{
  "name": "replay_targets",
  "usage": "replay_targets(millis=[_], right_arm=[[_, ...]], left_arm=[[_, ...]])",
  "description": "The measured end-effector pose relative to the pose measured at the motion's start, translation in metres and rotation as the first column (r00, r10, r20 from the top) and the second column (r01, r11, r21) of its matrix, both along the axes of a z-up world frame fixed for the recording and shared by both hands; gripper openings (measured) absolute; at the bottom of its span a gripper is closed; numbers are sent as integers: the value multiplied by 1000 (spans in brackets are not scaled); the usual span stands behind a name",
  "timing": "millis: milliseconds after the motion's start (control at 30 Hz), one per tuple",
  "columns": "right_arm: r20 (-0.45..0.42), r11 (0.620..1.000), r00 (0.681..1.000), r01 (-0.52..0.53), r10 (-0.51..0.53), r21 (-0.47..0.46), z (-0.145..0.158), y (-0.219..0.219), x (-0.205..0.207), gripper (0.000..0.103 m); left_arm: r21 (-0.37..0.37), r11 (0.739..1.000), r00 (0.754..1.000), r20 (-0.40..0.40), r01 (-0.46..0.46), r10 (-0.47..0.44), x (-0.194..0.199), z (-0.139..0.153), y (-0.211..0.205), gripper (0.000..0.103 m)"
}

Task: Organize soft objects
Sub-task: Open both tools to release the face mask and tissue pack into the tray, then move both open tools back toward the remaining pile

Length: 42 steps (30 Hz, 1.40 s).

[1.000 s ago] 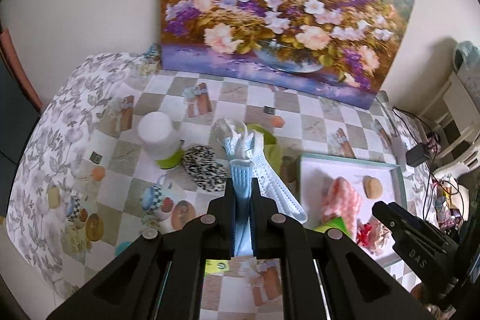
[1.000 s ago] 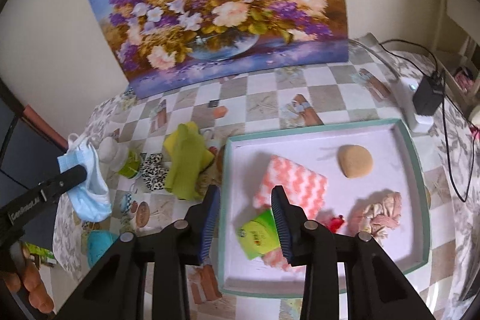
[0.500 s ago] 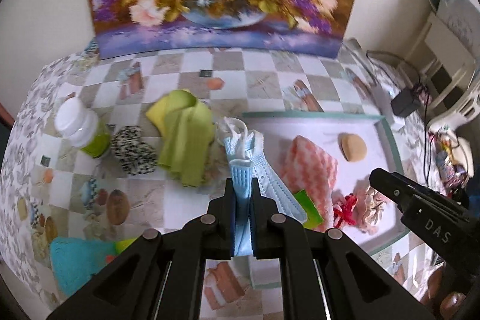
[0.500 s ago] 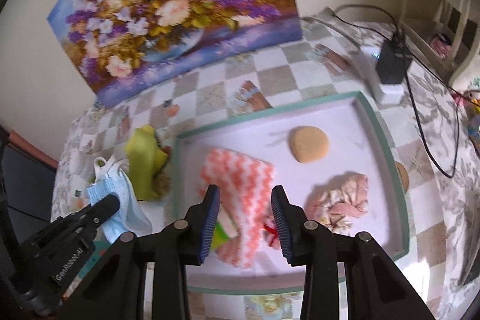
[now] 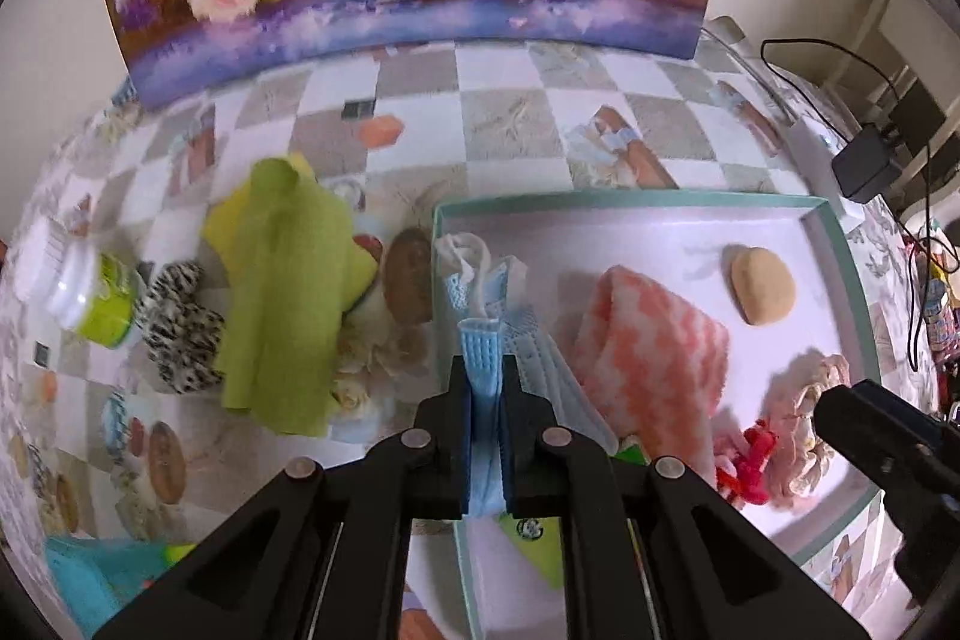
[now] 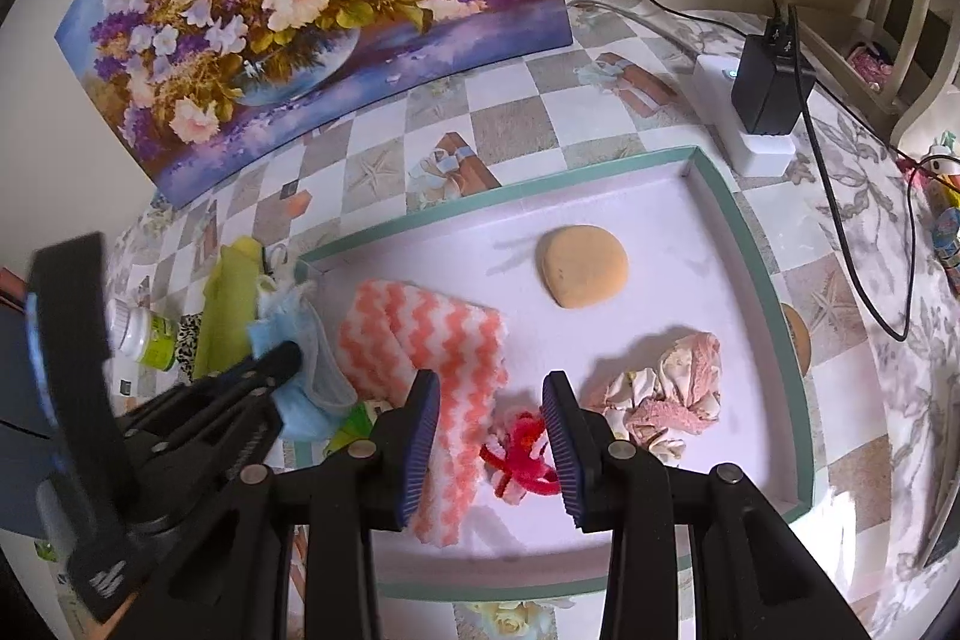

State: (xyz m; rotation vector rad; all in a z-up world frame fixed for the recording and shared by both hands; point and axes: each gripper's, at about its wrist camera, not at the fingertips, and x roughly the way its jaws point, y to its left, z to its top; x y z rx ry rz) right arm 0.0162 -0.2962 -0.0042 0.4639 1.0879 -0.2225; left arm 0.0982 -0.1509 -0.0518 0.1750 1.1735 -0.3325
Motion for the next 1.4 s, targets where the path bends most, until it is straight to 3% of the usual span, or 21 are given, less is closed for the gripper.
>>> replay_targets(millis=[300, 600, 733, 900, 1133, 1267, 1300, 1367, 1400], right_arm=[[-21, 1000, 1000, 3, -3, 0, -9, -3, 1, 38], [-30, 1000, 1000, 8, -9, -17, -9, -5, 0, 38], [-37, 1000, 999, 3, -4, -30, -8, -5, 0, 38], [-39, 999, 999, 5, -7, -51, -5, -5, -2, 39], [-44, 997, 999, 1, -4, -77, -3, -6, -2, 40], [-84, 994, 996, -10, 1, -105, -12, -5, 0, 61], [-89, 993, 996, -10, 0, -115, -14, -5, 0, 62], [-99, 992, 995, -16, 3, -128, -16, -6, 1, 68], [-103, 991, 995, -16, 2, -134, -17, -6, 1, 72]], left_arm=[[-44, 998, 998, -53, 36, -38, -14, -13, -13, 7], [-59, 998, 997, -63, 36, -40, -22, -2, -13, 11], [-66, 998, 996, -86, 11, -17, -24, 6, -6, 35], [-86, 996, 998, -70, 1, -7, -27, 27, 2, 39], [-78, 995, 998, -39, -56, 53, -25, 45, 21, 63], [-34, 993, 993, -45, -110, 108, -19, 37, 35, 68], [-30, 992, 991, -52, -126, 124, -18, 34, 40, 71], [-20, 988, 986, -62, -156, 155, -14, 29, 48, 84], [-16, 986, 984, -60, -167, 166, -13, 27, 52, 85]])
